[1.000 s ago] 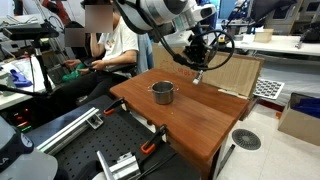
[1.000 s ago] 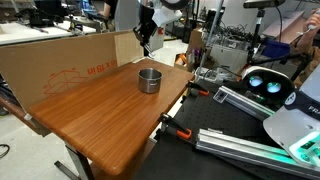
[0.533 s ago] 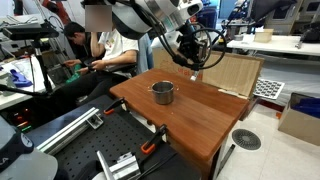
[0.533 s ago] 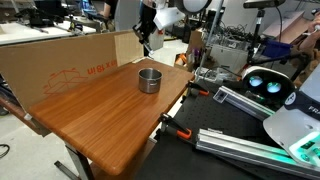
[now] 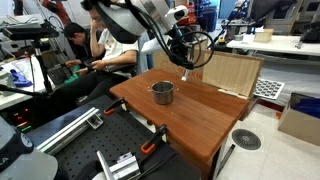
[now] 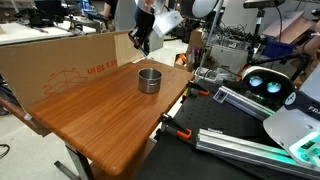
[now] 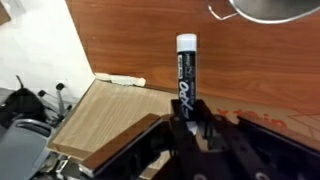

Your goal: Place the marker in the pot

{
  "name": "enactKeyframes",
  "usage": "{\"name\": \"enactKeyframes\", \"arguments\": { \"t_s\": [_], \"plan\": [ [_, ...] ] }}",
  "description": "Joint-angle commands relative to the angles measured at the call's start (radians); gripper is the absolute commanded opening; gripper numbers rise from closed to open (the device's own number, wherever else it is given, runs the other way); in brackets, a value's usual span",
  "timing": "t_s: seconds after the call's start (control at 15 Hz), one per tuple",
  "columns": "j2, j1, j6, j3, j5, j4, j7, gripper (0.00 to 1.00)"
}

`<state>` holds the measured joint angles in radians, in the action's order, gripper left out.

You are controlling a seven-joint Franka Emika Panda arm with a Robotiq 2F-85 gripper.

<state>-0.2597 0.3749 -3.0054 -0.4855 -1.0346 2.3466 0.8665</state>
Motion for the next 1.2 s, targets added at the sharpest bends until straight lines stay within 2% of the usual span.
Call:
{"name": "enactKeyframes", "arguments": {
  "t_s": [0.0, 0.33, 0.93, 1.13],
  "plan": [
    [0.009, 0.032, -0.028, -0.021, -0.077, 0.014, 0.040, 0.05],
    [0.010, 0.075, -0.006, -0.007, -0.126, 0.010, 0.054, 0.05],
    [-0.001, 0.107, -0.008, 0.018, -0.119, 0.034, 0.023, 0.05],
    [-0.014, 0.099, 0.002, 0.035, -0.090, 0.048, -0.029, 0.05]
  ]
}}
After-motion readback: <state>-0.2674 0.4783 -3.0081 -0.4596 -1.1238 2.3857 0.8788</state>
